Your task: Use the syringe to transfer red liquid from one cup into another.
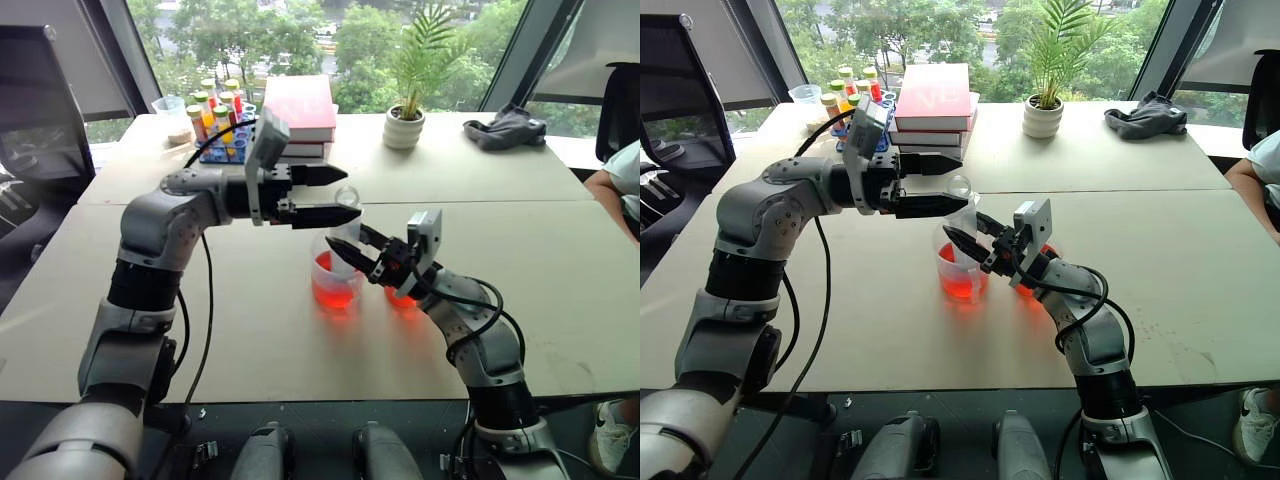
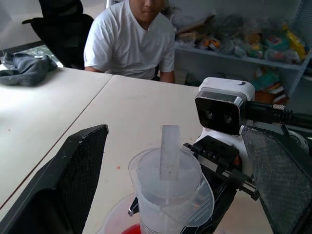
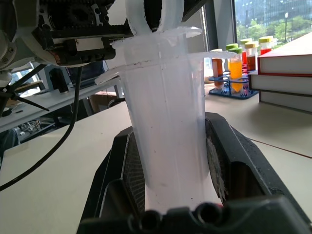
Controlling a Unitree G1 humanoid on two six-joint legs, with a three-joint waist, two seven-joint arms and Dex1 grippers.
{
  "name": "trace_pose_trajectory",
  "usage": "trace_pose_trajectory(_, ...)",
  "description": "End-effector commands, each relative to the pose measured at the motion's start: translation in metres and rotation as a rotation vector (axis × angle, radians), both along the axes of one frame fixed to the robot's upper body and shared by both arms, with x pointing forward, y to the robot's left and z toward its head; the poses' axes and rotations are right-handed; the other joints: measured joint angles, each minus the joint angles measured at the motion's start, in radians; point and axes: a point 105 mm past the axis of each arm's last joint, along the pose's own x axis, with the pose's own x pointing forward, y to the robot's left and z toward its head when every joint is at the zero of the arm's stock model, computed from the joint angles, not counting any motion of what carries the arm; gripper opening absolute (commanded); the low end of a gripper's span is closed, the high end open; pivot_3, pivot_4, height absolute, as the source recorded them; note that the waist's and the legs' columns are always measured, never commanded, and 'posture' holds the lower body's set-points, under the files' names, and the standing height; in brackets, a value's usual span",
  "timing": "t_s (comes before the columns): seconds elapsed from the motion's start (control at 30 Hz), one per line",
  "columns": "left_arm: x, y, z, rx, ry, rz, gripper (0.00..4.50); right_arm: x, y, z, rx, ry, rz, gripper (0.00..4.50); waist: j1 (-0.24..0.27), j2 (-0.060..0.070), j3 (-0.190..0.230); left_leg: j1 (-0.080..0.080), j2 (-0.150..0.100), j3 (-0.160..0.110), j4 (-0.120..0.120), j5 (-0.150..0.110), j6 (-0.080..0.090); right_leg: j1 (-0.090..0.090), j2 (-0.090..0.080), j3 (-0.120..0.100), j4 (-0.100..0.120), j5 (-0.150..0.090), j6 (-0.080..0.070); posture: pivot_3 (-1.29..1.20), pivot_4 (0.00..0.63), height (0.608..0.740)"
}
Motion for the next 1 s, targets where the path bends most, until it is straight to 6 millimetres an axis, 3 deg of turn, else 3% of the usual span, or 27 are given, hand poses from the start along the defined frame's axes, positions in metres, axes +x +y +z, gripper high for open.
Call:
trace_pose_trajectory(0.03, -0.006, -0.002, 0.009, 0.002, -0.044, -0.021, 2.66, -0.005, 0.001, 0.011, 0.012, -0.040, 0.012, 1.37, 0.000, 0.000, 0.000, 0.000, 0.000, 0.000, 0.000, 0.000, 0.000, 0.000, 0.000, 0.000, 0.000, 0.000, 0.000, 0.00, 0.150, 0.740)
trace_pose_trajectory(0.2, -0.009, -0.003, 0.004, 0.024, -0.038, -0.035, 0.07, -0.005, 0.001, 0.012, 0.006, -0.034, 0.013, 1.37, 0.000, 0.000, 0.000, 0.000, 0.000, 0.000, 0.000, 0.000, 0.000, 0.000, 0.000, 0.000, 0.000, 0.000, 0.000, 0.00, 0.150, 0.740)
trace_pose_trajectory(0.4, -0.004, 0.000, 0.007, 0.033, -0.078, -0.003, 0.02, -0.006, 0.000, 0.011, -0.007, -0.013, 0.027, 1.37, 0.001, 0.000, 0.000, 0.000, 0.000, 0.000, 0.000, 0.000, 0.000, 0.000, 0.000, 0.000, 0.000, 0.000, 0.000, 0.00, 0.150, 0.740)
trace_pose_trajectory(0.63, 0.003, 0.005, 0.035, -0.010, -0.155, 0.045, 0.02, -0.008, 0.002, 0.001, -0.042, 0.042, 0.064, 1.37, 0.001, 0.000, 0.000, 0.000, 0.000, 0.000, 0.000, 0.000, 0.000, 0.000, 0.000, 0.000, 0.000, 0.000, 0.000, 0.00, 0.150, 0.740)
trace_pose_trajectory(1.0, 0.011, 0.012, 0.057, -0.029, -0.243, 0.103, 0.02, -0.010, 0.003, -0.010, -0.071, 0.081, 0.100, 1.37, 0.001, 0.000, 0.000, 0.000, 0.000, 0.000, 0.000, 0.000, 0.000, 0.000, 0.000, 0.000, 0.000, 0.000, 0.000, 0.00, 0.150, 0.740)
